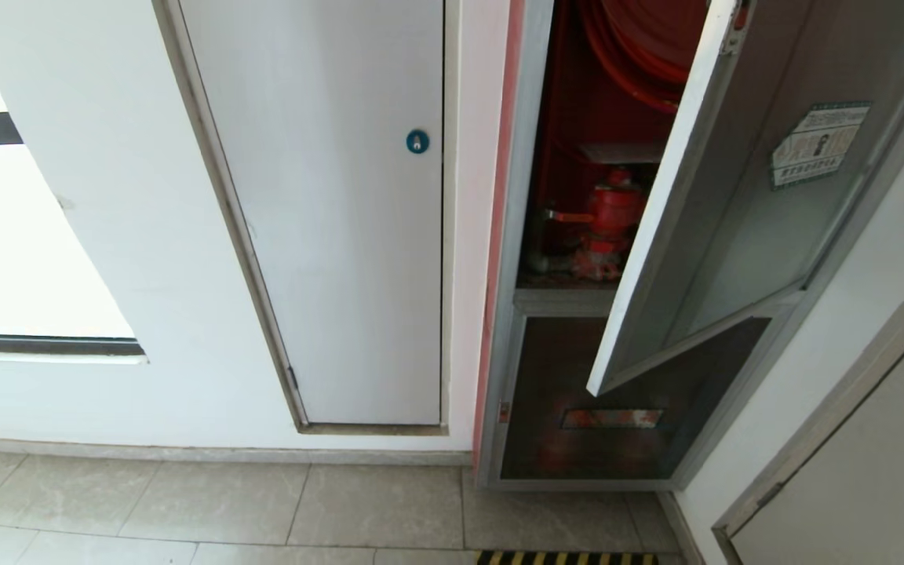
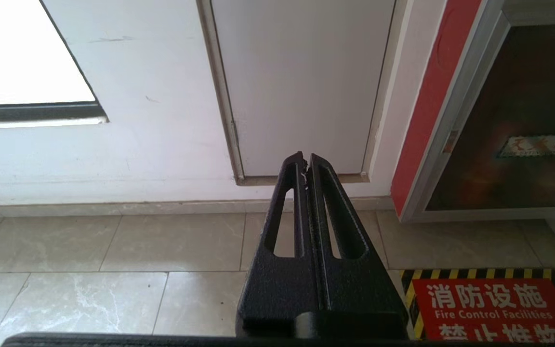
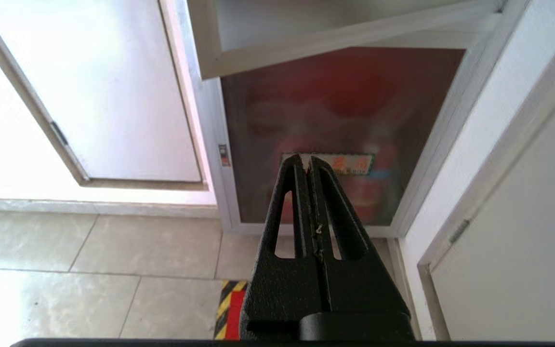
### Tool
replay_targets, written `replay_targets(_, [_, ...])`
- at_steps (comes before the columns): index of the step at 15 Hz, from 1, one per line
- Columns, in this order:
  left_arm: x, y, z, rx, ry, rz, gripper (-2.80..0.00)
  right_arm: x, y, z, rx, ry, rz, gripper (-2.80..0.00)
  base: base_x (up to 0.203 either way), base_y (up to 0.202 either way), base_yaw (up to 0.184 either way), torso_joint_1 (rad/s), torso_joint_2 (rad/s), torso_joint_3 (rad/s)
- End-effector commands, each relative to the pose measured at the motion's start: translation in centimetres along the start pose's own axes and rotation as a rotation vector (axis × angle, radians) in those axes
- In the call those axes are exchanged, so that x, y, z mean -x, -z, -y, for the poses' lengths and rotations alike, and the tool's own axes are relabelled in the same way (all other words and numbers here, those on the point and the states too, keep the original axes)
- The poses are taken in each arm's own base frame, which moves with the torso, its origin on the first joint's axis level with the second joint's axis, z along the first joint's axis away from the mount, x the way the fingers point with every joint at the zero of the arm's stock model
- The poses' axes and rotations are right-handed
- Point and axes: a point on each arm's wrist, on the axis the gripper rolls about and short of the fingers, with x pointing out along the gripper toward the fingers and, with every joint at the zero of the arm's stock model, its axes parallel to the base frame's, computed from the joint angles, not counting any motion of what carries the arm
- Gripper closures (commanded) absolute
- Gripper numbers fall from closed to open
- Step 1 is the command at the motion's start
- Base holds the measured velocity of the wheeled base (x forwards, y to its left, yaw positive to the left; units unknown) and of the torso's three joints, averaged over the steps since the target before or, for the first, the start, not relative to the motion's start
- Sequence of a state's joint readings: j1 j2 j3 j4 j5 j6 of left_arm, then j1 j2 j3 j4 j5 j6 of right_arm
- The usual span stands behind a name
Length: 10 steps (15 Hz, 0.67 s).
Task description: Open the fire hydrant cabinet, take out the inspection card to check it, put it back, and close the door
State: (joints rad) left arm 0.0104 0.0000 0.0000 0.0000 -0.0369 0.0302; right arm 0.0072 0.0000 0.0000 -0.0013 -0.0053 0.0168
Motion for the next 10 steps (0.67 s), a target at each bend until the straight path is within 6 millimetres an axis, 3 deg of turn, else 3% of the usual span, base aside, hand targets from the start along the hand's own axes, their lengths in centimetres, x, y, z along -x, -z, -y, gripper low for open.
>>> replay_targets(1, [-0.01, 0.00, 0.00, 0.000, 0.000, -0.002, 0.00, -0.01, -0.01, 0.00, 0.000, 0.000, -0.001, 0.00, -0.196, 0.000, 0.000, 0.002, 0.00, 0.006])
replay_targets(4, [-0.01, 0.00, 0.00, 0.000, 0.000, -0.002, 0.00, -0.01, -0.01, 0.00, 0.000, 0.000, -0.001, 0.00, -0.152, 0.000, 0.001, -0.001, 0.00, 0.003])
replay_targets(10, [-0.01, 0.00, 0.00, 0.001, 0.000, -0.002, 0.00, -0.01, -0.01, 0.00, 0.000, -0.001, -0.001, 0.00, 0.000, 0.000, 0.000, 0.004, 0.00, -0.002])
